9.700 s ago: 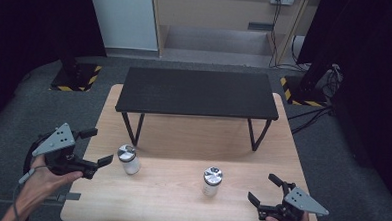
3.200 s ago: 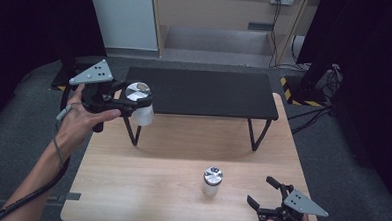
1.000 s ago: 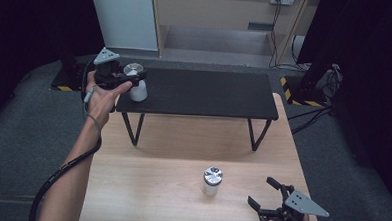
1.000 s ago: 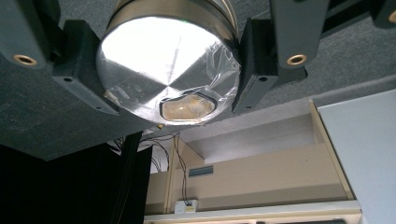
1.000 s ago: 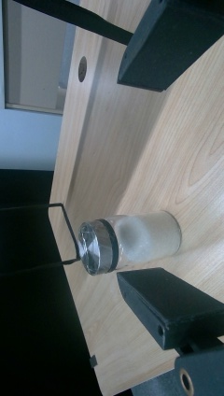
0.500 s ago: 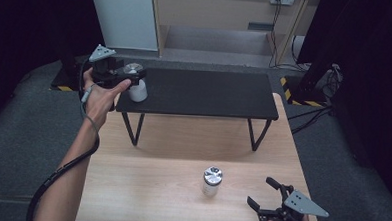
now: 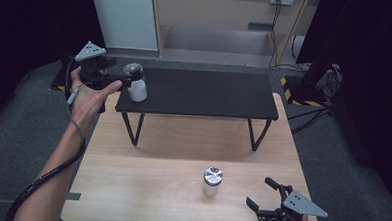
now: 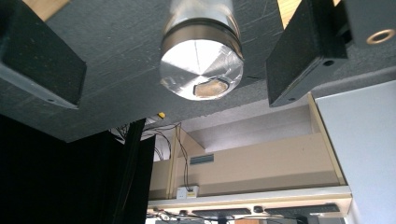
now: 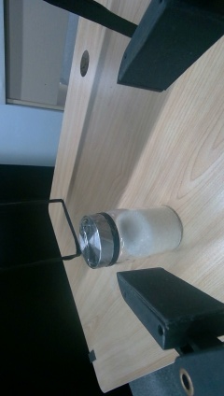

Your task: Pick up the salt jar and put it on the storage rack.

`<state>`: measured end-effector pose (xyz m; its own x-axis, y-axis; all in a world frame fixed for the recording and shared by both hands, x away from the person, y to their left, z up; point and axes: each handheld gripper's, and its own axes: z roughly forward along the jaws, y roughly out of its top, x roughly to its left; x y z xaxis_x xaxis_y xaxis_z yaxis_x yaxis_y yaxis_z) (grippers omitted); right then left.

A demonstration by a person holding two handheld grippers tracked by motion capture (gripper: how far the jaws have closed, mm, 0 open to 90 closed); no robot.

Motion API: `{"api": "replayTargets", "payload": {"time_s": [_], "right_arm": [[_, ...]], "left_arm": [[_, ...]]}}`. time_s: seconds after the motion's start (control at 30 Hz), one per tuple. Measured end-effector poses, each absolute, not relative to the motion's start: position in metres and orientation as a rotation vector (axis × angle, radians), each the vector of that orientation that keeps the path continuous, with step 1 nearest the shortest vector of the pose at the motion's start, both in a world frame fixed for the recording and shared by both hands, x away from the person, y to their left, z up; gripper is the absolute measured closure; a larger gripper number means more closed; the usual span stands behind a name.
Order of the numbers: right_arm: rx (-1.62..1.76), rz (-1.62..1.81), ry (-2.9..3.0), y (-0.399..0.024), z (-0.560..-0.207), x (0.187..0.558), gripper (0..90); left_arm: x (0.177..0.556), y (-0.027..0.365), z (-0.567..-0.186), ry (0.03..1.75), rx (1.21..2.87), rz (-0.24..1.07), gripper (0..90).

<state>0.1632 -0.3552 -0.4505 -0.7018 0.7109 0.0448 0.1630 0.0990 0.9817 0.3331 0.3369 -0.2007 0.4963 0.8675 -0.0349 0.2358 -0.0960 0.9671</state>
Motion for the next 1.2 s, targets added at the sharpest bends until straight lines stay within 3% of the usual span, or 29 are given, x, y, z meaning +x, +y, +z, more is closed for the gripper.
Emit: {"api": "replayTargets", "payload": {"time_s": [1.2], "right_arm": [[0.840,1.629,1.957,-0.351,-0.449,0.163,6.3]], "left_arm": [[0.282,0.365,-0.214,0.742,1.752,0.558,4.0]]}}
